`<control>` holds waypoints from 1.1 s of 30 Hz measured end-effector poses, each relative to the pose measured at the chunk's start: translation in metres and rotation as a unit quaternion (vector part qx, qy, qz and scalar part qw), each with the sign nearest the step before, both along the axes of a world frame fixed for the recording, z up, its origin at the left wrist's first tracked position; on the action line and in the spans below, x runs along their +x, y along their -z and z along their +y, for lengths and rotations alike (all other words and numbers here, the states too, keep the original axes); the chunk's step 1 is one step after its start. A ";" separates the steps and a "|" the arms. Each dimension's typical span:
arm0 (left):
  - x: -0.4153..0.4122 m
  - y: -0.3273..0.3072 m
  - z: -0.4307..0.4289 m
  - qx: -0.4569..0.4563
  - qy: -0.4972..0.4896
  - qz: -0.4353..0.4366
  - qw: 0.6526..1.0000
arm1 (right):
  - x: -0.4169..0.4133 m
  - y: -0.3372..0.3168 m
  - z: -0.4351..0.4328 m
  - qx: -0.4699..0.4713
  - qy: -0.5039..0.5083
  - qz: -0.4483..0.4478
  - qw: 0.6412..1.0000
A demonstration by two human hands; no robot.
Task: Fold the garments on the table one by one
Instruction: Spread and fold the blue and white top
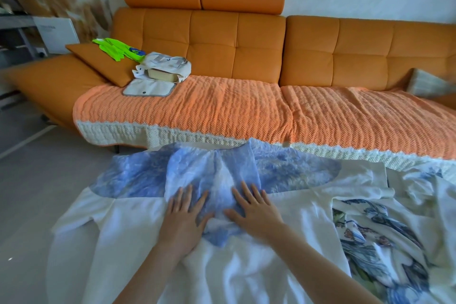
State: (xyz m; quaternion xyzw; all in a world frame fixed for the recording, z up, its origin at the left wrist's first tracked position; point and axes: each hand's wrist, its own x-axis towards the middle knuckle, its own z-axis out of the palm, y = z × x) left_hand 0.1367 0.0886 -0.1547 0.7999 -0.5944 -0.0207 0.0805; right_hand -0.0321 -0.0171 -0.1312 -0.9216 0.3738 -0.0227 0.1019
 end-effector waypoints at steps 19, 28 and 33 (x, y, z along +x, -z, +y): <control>0.084 -0.026 -0.104 0.080 -0.102 -0.001 0.992 | 0.062 -0.003 -0.122 -0.027 0.042 0.124 0.991; 0.091 -0.004 -0.102 0.082 -0.123 0.044 0.988 | 0.053 0.015 -0.133 0.021 0.053 0.081 0.995; 0.047 -0.043 -0.066 -0.113 -0.062 0.071 0.989 | 0.045 -0.021 -0.074 0.001 0.004 -0.081 0.997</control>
